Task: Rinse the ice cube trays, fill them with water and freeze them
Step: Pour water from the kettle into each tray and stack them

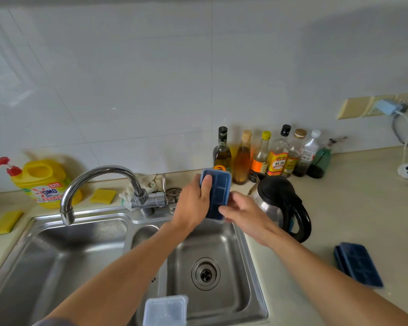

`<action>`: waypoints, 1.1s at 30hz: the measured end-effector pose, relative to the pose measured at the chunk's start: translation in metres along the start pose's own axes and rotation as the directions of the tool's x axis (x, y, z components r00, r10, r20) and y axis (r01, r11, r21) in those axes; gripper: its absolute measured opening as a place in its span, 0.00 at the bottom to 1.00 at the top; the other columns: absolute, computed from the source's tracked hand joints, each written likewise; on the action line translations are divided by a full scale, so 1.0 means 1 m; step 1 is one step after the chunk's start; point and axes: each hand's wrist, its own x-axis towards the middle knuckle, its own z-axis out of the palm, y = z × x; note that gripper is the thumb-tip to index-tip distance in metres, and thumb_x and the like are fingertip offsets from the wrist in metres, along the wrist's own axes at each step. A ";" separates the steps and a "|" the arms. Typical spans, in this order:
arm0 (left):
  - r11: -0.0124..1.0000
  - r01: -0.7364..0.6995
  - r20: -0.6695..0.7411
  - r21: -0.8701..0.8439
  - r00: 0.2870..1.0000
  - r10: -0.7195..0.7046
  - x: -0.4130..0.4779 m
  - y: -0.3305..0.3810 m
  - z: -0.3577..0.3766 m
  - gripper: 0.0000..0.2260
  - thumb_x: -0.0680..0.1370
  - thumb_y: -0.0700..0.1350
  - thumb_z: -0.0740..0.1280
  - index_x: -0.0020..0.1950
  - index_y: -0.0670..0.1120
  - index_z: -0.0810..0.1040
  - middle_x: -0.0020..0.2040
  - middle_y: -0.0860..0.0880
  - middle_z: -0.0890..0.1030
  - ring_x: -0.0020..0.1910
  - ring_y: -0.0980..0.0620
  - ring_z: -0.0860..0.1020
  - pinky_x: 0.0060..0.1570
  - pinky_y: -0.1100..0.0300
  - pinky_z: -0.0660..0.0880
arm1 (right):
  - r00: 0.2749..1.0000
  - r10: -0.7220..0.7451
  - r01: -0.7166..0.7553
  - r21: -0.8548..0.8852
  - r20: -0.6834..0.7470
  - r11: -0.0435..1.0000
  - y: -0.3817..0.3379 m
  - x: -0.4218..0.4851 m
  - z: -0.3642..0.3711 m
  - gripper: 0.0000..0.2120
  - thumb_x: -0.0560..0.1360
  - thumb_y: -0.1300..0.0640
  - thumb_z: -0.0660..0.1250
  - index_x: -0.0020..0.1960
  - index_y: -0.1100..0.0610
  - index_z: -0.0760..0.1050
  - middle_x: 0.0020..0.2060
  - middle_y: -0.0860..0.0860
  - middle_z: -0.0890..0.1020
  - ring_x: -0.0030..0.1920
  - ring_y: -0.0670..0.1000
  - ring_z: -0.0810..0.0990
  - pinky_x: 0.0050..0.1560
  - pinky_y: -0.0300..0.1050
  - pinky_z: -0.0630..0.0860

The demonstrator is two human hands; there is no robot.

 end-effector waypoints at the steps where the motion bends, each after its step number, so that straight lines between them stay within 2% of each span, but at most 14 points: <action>1: 0.998 0.042 0.027 -0.055 0.999 -0.040 0.002 0.003 0.007 0.22 0.84 0.63 0.48 0.51 0.49 0.73 0.39 0.52 0.79 0.36 0.54 0.78 0.33 0.65 0.74 | 1.000 0.012 -0.012 0.007 -0.021 1.000 0.003 -0.002 -0.006 0.10 0.80 0.56 0.68 0.61 0.50 0.76 0.54 0.48 0.85 0.56 0.48 0.84 0.58 0.51 0.82; 4: 0.965 0.146 0.092 -0.216 0.987 -0.129 0.008 0.025 0.026 0.18 0.85 0.60 0.51 0.50 0.51 0.75 0.41 0.52 0.81 0.39 0.55 0.79 0.36 0.68 0.74 | 0.998 0.019 -0.019 -0.013 -0.065 1.000 0.003 -0.012 -0.032 0.08 0.81 0.55 0.67 0.60 0.50 0.77 0.52 0.47 0.85 0.54 0.48 0.84 0.52 0.45 0.84; 6: 0.942 0.193 0.149 -0.275 0.976 -0.156 0.008 0.043 0.044 0.18 0.85 0.59 0.52 0.54 0.50 0.76 0.46 0.51 0.83 0.45 0.54 0.81 0.41 0.65 0.75 | 0.996 0.025 -0.027 -0.017 -0.080 1.000 0.003 -0.024 -0.056 0.07 0.81 0.54 0.67 0.59 0.50 0.78 0.50 0.48 0.86 0.52 0.49 0.85 0.51 0.47 0.84; 9: 0.897 0.268 0.214 -0.352 0.956 -0.202 0.000 0.080 0.078 0.20 0.84 0.61 0.53 0.60 0.50 0.76 0.50 0.51 0.83 0.49 0.53 0.83 0.42 0.66 0.77 | 0.994 0.031 -0.033 -0.016 -0.105 0.999 0.012 -0.049 -0.103 0.07 0.81 0.54 0.68 0.59 0.52 0.79 0.47 0.50 0.85 0.44 0.48 0.84 0.43 0.43 0.82; 11: 0.857 0.331 0.274 -0.395 0.933 -0.234 -0.007 0.108 0.109 0.22 0.83 0.63 0.54 0.65 0.50 0.75 0.55 0.50 0.83 0.54 0.51 0.83 0.50 0.59 0.81 | 0.990 0.049 -0.052 -0.018 -0.133 0.998 0.023 -0.067 -0.138 0.08 0.81 0.54 0.67 0.59 0.53 0.80 0.46 0.52 0.85 0.43 0.50 0.83 0.42 0.44 0.80; 12: 0.845 0.369 0.304 -0.387 0.916 -0.261 -0.010 0.121 0.126 0.23 0.83 0.64 0.54 0.67 0.50 0.74 0.58 0.48 0.83 0.56 0.49 0.82 0.54 0.52 0.82 | 0.986 0.067 -0.069 -0.002 -0.152 0.998 0.031 -0.076 -0.156 0.08 0.81 0.55 0.67 0.58 0.54 0.81 0.45 0.53 0.85 0.42 0.51 0.83 0.42 0.45 0.79; 14: 0.843 0.439 0.357 -0.311 0.876 -0.324 -0.018 0.144 0.163 0.25 0.81 0.66 0.55 0.66 0.48 0.73 0.59 0.47 0.82 0.56 0.45 0.82 0.53 0.44 0.83 | 0.974 0.118 -0.112 0.043 -0.194 0.993 0.050 -0.096 -0.192 0.07 0.81 0.57 0.66 0.55 0.56 0.82 0.44 0.55 0.86 0.40 0.51 0.83 0.40 0.47 0.78; 16: 0.842 0.473 0.394 -0.260 0.848 -0.354 -0.026 0.163 0.202 0.24 0.81 0.66 0.56 0.63 0.48 0.72 0.56 0.47 0.80 0.49 0.47 0.84 0.42 0.48 0.85 | 0.955 0.193 -0.180 0.076 -0.225 0.981 0.073 -0.113 -0.229 0.07 0.81 0.57 0.66 0.53 0.57 0.83 0.45 0.59 0.86 0.38 0.51 0.83 0.37 0.47 0.77; 19: 0.853 0.493 0.429 -0.171 0.817 -0.386 -0.044 0.178 0.260 0.22 0.82 0.60 0.61 0.69 0.47 0.69 0.55 0.47 0.80 0.42 0.51 0.83 0.31 0.58 0.81 | 0.919 0.298 -0.297 0.046 -0.257 0.954 0.110 -0.135 -0.277 0.08 0.81 0.57 0.66 0.53 0.59 0.82 0.45 0.62 0.86 0.36 0.52 0.84 0.34 0.44 0.77; 22: 0.860 0.503 0.475 -0.085 0.779 -0.409 -0.062 0.177 0.309 0.18 0.83 0.50 0.64 0.71 0.47 0.69 0.52 0.46 0.82 0.43 0.49 0.84 0.35 0.55 0.83 | 0.898 0.365 -0.385 -0.036 -0.247 0.922 0.146 -0.149 -0.303 0.09 0.81 0.58 0.65 0.51 0.61 0.82 0.38 0.58 0.86 0.33 0.50 0.83 0.32 0.42 0.76; 25: 0.845 0.535 0.519 -0.015 0.726 -0.451 -0.076 0.174 0.334 0.13 0.84 0.44 0.63 0.69 0.47 0.72 0.49 0.46 0.83 0.42 0.49 0.85 0.38 0.53 0.85 | 0.885 0.419 -0.444 -0.103 -0.202 0.890 0.173 -0.159 -0.310 0.08 0.81 0.59 0.63 0.49 0.58 0.81 0.37 0.54 0.86 0.32 0.48 0.83 0.31 0.40 0.76; 27: 0.817 0.577 0.533 0.002 0.690 -0.489 -0.083 0.173 0.341 0.13 0.83 0.40 0.63 0.67 0.48 0.74 0.48 0.45 0.84 0.42 0.47 0.85 0.39 0.51 0.85 | 0.880 0.444 -0.467 -0.148 -0.167 0.872 0.185 -0.162 -0.309 0.09 0.81 0.59 0.62 0.51 0.56 0.81 0.38 0.54 0.86 0.32 0.48 0.82 0.30 0.39 0.77; 30: 0.802 0.595 0.533 0.042 0.666 -0.522 -0.087 0.170 0.345 0.14 0.83 0.37 0.63 0.67 0.47 0.74 0.45 0.45 0.84 0.37 0.49 0.84 0.35 0.53 0.84 | 0.884 0.448 -0.467 -0.234 -0.130 0.853 0.195 -0.163 -0.308 0.11 0.81 0.57 0.60 0.58 0.56 0.80 0.40 0.58 0.85 0.33 0.50 0.80 0.32 0.41 0.77; 33: 0.796 0.602 0.534 0.059 0.655 -0.535 -0.090 0.169 0.347 0.14 0.82 0.36 0.63 0.67 0.46 0.75 0.45 0.43 0.84 0.36 0.49 0.84 0.34 0.55 0.84 | 0.886 0.444 -0.464 -0.276 -0.136 0.842 0.201 -0.162 -0.307 0.13 0.81 0.57 0.60 0.60 0.58 0.80 0.35 0.55 0.82 0.30 0.52 0.78 0.30 0.42 0.76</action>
